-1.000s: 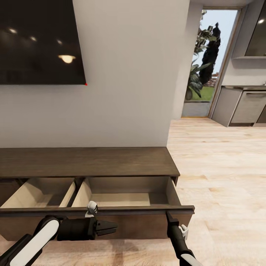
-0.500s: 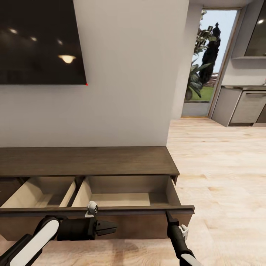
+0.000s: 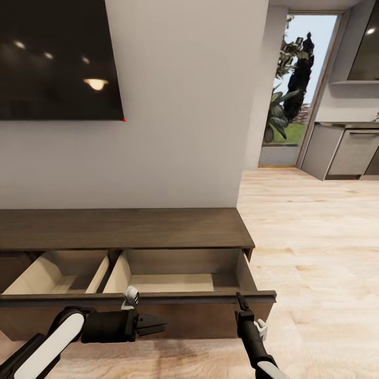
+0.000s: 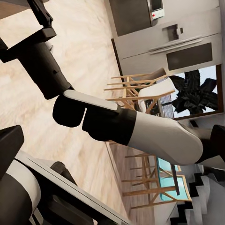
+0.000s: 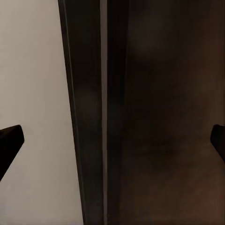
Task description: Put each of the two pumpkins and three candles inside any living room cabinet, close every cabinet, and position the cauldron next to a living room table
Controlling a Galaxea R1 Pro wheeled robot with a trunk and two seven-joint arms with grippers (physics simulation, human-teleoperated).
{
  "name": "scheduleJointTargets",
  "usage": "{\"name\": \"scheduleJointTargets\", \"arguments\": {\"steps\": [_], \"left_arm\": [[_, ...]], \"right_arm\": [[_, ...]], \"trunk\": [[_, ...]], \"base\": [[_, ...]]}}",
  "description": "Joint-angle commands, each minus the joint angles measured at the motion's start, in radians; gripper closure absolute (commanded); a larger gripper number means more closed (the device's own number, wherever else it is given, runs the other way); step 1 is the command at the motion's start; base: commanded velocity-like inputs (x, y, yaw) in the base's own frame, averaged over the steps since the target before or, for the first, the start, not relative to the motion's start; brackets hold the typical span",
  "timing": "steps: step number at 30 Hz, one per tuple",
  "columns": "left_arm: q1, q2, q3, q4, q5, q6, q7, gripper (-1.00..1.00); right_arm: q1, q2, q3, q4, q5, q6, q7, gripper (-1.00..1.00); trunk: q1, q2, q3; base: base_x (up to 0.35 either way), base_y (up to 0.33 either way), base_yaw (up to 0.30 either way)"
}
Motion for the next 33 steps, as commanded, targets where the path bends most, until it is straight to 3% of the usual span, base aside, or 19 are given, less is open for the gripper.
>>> {"name": "scheduleJointTargets", "arguments": {"steps": [1, 20, 24, 27, 31, 33], "left_arm": [[-0.001, 0.001, -0.001, 0.0, 0.001, 0.003, -0.003, -1.0], [-0.001, 0.001, -0.013, -0.001, 0.001, 0.003, -0.006, -1.0], [-0.001, 0.0, -0.016, -0.001, 0.001, 0.003, -0.005, -1.0], [-0.001, -0.003, -0.023, -0.001, 0.002, 0.003, -0.002, -1.0], [-0.001, -0.034, -0.032, 0.007, -0.002, 0.003, 0.003, -1.0], [-0.001, -0.049, -0.034, 0.011, -0.005, 0.003, 0.006, -1.0]], "right_arm": [[-0.001, 0.001, -0.007, 0.001, 0.004, 0.0, 0.003, -1.0], [-0.001, -0.002, -0.005, 0.001, 0.007, 0.017, 0.0, -1.0], [-0.001, -0.006, -0.001, 0.001, 0.007, 0.031, 0.0, -1.0], [-0.001, -0.007, 0.0, 0.001, 0.008, 0.088, 0.001, -1.0], [-0.001, -0.005, 0.002, 0.004, 0.014, 0.142, 0.0, -1.0], [-0.001, -0.005, 0.006, 0.027, 0.035, 0.171, 0.0, -1.0]], "trunk": [[0.0, 0.0, -0.001], [0.0, 0.0, -0.001], [-0.016, 0.028, 0.012], [-0.027, 0.049, 0.021], [-0.042, 0.077, 0.034], [-0.05, 0.091, 0.04]], "base": [[-0.078, 0.0, 0.0], [-0.05, 0.0, 0.0], [-0.001, 0.0, 0.0], [0.0, 0.0, 0.0], [0.0, 0.0, 0.0], [0.0, 0.0, 0.0]]}}
